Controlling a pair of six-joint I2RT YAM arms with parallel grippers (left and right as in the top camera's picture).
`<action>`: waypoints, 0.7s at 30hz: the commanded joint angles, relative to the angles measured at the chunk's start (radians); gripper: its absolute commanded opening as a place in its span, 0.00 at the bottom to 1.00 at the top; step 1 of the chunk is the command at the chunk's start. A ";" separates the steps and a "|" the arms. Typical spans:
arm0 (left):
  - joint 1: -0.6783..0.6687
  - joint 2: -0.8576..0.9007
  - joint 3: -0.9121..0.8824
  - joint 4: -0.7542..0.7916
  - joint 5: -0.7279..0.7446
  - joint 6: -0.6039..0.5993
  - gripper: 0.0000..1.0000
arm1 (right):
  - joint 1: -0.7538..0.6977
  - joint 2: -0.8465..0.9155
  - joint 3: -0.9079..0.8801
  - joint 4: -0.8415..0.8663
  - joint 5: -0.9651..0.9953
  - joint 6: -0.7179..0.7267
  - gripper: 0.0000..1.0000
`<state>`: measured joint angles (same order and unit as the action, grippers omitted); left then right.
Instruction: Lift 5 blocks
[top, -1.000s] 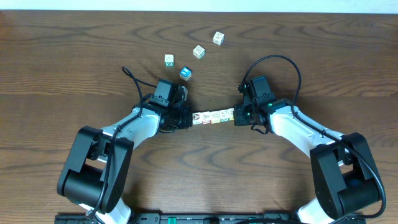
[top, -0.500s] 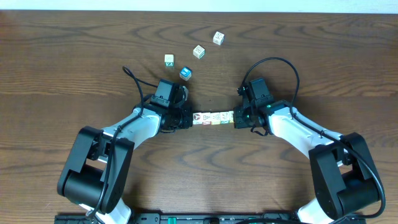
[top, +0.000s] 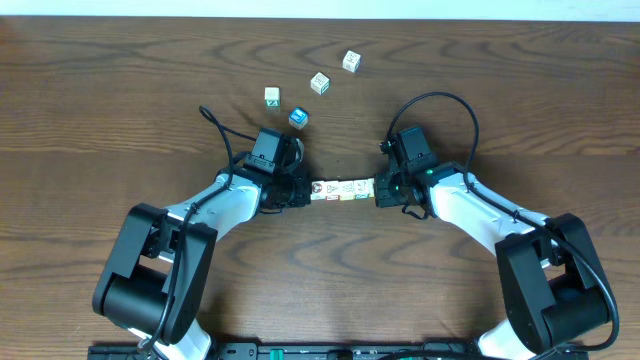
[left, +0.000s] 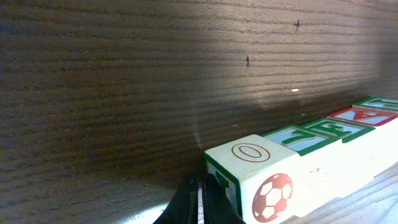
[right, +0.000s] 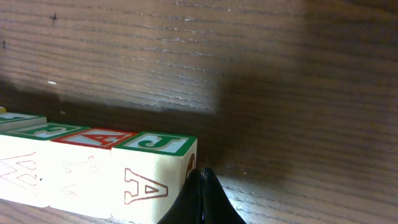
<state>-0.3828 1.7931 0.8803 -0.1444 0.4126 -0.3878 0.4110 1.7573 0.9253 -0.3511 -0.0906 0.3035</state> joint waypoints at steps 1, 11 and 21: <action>-0.039 0.014 0.013 0.010 0.042 0.016 0.07 | 0.048 -0.004 -0.002 -0.005 -0.093 -0.014 0.01; -0.039 0.014 0.013 0.002 0.030 0.017 0.07 | 0.046 -0.004 -0.002 -0.029 -0.020 -0.031 0.03; -0.039 0.014 0.014 -0.038 -0.045 0.021 0.14 | 0.046 -0.004 -0.002 -0.036 0.027 -0.031 0.27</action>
<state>-0.4019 1.7897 0.8913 -0.1696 0.3714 -0.3855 0.4206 1.7569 0.9253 -0.3931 0.0021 0.2806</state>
